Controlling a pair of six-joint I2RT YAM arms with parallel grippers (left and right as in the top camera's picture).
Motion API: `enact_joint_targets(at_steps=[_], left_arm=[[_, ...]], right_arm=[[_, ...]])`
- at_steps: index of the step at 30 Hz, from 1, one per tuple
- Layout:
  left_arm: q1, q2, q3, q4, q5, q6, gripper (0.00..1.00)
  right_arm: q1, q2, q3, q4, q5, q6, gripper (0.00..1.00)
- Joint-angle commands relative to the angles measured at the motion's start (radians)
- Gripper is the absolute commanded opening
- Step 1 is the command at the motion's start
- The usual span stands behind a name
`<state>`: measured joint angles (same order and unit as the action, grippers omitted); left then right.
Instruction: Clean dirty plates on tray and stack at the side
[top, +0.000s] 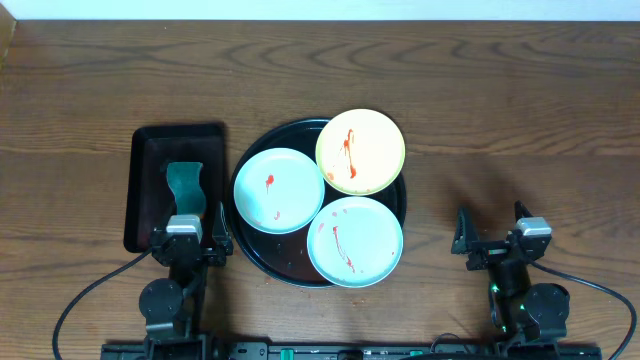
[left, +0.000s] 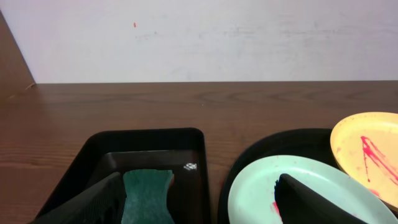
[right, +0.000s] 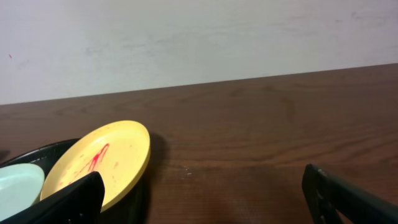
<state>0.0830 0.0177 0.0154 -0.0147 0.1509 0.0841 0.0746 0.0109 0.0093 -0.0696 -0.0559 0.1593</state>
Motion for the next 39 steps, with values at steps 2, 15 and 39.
enact_joint_targets(at_steps=[2,15,39], left_arm=[[-0.004,0.002,-0.011,-0.041,0.014,0.016,0.77],[-0.004,0.002,-0.011,-0.041,0.015,0.016,0.77],[-0.004,0.476,0.598,-0.457,0.026,0.005,0.77]], right_arm=[[0.003,-0.004,-0.003,-0.001,0.002,0.000,0.99],[0.003,-0.004,-0.003,-0.001,0.003,0.000,0.99],[0.003,0.362,0.414,-0.247,-0.089,0.027,0.99]])
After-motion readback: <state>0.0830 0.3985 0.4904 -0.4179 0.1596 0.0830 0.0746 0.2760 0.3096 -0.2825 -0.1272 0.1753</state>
